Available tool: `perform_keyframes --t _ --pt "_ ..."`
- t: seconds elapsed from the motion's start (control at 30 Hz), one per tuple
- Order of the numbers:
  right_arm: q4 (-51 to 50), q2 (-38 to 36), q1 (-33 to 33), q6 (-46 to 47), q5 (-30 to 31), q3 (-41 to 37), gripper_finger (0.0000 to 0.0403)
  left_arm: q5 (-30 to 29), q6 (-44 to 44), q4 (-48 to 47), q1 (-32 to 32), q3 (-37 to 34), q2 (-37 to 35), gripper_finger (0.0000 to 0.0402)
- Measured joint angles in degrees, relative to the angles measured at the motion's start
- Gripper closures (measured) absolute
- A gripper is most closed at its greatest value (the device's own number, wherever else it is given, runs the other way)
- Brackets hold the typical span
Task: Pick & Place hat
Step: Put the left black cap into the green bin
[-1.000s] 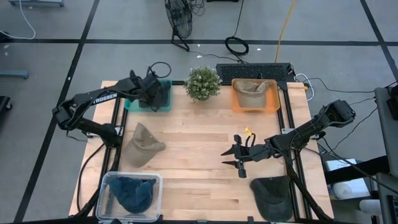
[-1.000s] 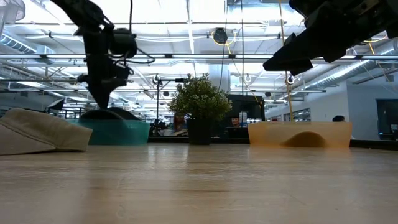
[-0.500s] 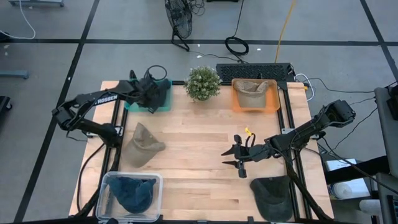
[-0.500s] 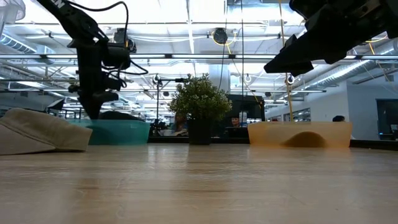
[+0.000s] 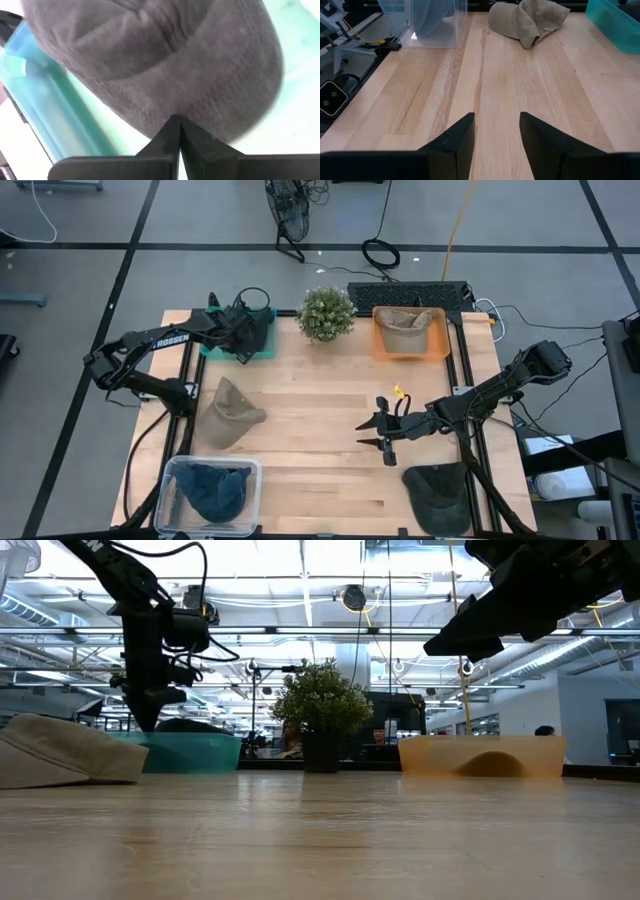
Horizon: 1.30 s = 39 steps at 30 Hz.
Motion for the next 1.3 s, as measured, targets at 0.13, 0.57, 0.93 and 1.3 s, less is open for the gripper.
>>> perform_keyframes --t 0.13,0.57,0.93,1.3 --pt "0.0 0.0 0.0 -0.39 -0.01 0.0 0.0259 1.9 0.43 -3.13 -0.01 2.59 -1.74 0.0391" --pt "2.25 0.0 0.16 2.26 -0.01 0.0 0.0259 2.01 -5.9 4.94 -3.68 2.47 -8.07 0.0392" --pt "2.15 0.0 0.39 2.19 -0.06 0.0 0.0259 1.76 -7.67 5.22 -3.45 -1.43 -4.24 0.0392" --pt "2.17 0.0 0.39 2.16 -0.08 0.0 0.0259 0.54 -6.86 7.47 -3.5 -6.14 -2.94 0.0392"
